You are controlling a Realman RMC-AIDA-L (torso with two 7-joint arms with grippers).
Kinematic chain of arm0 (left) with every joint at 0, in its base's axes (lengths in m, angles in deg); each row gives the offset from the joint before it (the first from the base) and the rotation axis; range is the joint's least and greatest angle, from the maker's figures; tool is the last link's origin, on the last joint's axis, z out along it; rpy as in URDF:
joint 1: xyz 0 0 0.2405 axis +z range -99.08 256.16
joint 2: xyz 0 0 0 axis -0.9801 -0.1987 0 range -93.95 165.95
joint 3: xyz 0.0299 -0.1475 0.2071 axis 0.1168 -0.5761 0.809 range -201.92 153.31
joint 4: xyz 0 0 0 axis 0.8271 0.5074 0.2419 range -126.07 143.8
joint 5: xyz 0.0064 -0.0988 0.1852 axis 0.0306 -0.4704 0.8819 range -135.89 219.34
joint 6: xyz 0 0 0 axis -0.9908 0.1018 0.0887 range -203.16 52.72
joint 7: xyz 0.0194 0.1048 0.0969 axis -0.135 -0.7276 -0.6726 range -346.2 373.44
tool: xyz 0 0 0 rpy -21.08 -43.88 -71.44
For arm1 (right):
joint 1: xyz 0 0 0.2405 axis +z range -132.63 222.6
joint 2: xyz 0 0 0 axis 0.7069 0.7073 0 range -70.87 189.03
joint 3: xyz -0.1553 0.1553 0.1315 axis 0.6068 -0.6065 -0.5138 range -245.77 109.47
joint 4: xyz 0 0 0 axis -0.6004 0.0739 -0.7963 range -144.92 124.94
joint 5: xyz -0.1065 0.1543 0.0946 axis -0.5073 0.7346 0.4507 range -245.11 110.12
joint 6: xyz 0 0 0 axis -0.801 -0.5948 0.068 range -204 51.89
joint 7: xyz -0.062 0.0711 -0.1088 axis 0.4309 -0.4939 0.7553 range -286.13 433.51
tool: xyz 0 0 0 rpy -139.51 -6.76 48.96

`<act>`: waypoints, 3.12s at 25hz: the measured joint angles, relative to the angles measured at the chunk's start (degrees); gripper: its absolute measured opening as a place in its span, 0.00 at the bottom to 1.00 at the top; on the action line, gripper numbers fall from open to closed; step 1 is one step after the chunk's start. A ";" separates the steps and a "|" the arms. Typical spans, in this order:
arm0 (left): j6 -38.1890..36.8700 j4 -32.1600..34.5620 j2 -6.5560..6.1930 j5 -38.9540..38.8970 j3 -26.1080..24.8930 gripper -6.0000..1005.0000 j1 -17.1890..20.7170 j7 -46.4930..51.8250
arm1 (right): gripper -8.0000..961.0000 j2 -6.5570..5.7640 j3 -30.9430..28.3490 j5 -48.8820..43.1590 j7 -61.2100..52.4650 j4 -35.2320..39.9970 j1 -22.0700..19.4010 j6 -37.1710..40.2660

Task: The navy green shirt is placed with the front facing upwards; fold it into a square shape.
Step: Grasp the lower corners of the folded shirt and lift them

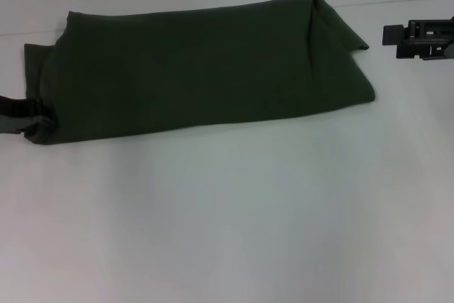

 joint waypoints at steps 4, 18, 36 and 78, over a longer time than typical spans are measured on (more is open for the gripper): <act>-0.05 -0.20 0.01 0.38 0.02 0.34 -0.30 0.08 | 0.95 -0.18 -0.04 0.00 0.01 -0.21 0.00 0.10; -0.53 -0.05 -0.06 0.61 0.01 0.02 -0.23 0.13 | 0.95 -0.92 0.62 -2.27 0.62 -0.20 -0.50 -1.62; -3.15 1.14 -0.15 0.08 -0.19 0.00 -1.19 0.18 | 0.95 0.42 7.84 -20.47 -3.50 -6.89 7.22 -22.43; -2.89 1.62 0.08 0.45 -0.16 0.00 -0.75 0.31 | 0.94 4.76 14.45 -25.96 -5.91 -19.36 10.89 -46.44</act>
